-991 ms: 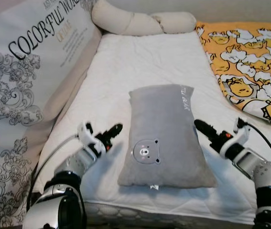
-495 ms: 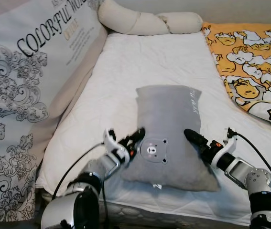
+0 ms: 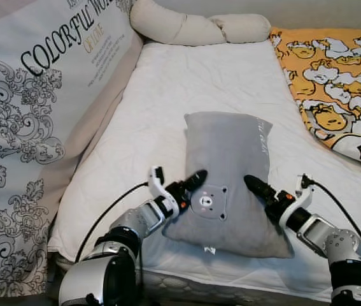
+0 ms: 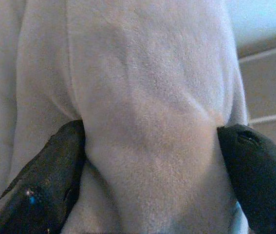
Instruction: Clean up the room
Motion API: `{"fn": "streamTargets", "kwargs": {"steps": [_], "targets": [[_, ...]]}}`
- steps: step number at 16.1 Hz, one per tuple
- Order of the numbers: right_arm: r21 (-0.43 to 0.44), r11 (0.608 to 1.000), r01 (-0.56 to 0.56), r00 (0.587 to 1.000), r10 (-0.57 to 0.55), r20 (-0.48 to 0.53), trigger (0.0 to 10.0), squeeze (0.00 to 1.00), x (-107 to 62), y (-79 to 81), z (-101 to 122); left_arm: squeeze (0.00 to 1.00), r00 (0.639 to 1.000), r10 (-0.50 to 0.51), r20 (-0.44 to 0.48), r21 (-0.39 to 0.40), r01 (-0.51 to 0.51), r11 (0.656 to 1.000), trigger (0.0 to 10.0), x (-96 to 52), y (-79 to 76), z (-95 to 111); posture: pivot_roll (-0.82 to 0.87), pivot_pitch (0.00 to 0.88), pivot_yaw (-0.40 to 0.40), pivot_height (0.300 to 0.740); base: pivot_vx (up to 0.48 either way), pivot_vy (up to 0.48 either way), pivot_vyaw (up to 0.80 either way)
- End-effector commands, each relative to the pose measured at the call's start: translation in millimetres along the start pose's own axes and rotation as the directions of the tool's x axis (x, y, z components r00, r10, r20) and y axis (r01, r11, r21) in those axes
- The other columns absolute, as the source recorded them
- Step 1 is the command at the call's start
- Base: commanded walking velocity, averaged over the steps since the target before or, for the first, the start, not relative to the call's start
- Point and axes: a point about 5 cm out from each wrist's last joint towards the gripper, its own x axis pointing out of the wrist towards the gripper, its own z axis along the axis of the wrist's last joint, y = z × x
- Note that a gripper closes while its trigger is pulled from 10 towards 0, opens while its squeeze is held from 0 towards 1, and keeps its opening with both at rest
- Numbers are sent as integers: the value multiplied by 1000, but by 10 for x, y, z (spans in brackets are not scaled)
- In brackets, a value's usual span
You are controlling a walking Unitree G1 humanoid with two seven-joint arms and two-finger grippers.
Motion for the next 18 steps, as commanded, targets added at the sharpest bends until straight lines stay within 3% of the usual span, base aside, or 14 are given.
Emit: {"fn": "streamTargets", "kwargs": {"steps": [1,2,9,18], "targets": [[38,999,-39,998,40,-40,0,0,62,32,-133,0,997,1,-82,74,6,997,2235,46,-25,-121,-121,0,83,740,0,0,0],[39,998,-39,998,41,-39,0,0,66,31,-136,0,997,2,-83,74,5,997,0,45,-23,-125,-121,0,84,740,0,0,0],[25,998,-61,998,62,-31,0,0,82,29,-199,0,998,-29,-57,104,35,994,0,71,-68,-75,-118,0,90,740,0,0,0],[12,996,-91,996,91,-21,0,0,161,73,-281,0,996,-39,-78,128,49,991,0,120,-107,-157,-115,0,106,740,0,0,0]]}}
